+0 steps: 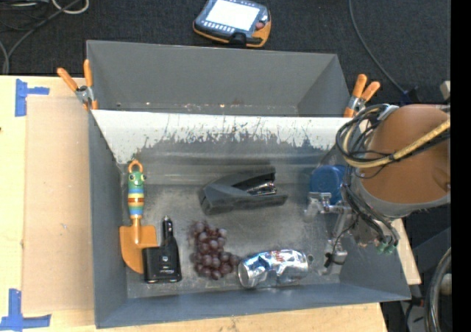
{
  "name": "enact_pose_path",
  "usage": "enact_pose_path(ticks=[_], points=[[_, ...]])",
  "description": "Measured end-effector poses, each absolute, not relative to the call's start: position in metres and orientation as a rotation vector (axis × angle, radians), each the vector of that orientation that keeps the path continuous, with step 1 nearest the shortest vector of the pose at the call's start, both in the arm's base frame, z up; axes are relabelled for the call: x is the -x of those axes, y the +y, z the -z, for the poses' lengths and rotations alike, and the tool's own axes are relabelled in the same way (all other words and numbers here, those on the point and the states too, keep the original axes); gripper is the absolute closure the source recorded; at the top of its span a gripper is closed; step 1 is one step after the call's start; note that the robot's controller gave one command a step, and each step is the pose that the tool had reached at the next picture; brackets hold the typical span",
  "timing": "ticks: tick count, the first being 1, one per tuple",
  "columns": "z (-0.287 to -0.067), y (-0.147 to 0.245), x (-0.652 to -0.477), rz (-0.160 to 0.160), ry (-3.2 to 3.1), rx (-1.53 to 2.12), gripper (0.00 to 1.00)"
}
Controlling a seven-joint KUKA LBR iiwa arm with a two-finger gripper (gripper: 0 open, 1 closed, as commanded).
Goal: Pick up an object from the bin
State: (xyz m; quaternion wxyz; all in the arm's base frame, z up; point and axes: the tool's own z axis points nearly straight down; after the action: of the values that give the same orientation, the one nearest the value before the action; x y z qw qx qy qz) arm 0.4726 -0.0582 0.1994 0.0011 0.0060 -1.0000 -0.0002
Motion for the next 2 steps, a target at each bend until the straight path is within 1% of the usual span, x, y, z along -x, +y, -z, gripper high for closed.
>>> enact_pose_path(ticks=[1, 2], points=[[-0.199, -0.058, -0.473, 0.001, -3.14, -0.017, 0.0], [-0.118, 0.033, -0.499, 0.002, -3.141, 0.021, 0.0]])
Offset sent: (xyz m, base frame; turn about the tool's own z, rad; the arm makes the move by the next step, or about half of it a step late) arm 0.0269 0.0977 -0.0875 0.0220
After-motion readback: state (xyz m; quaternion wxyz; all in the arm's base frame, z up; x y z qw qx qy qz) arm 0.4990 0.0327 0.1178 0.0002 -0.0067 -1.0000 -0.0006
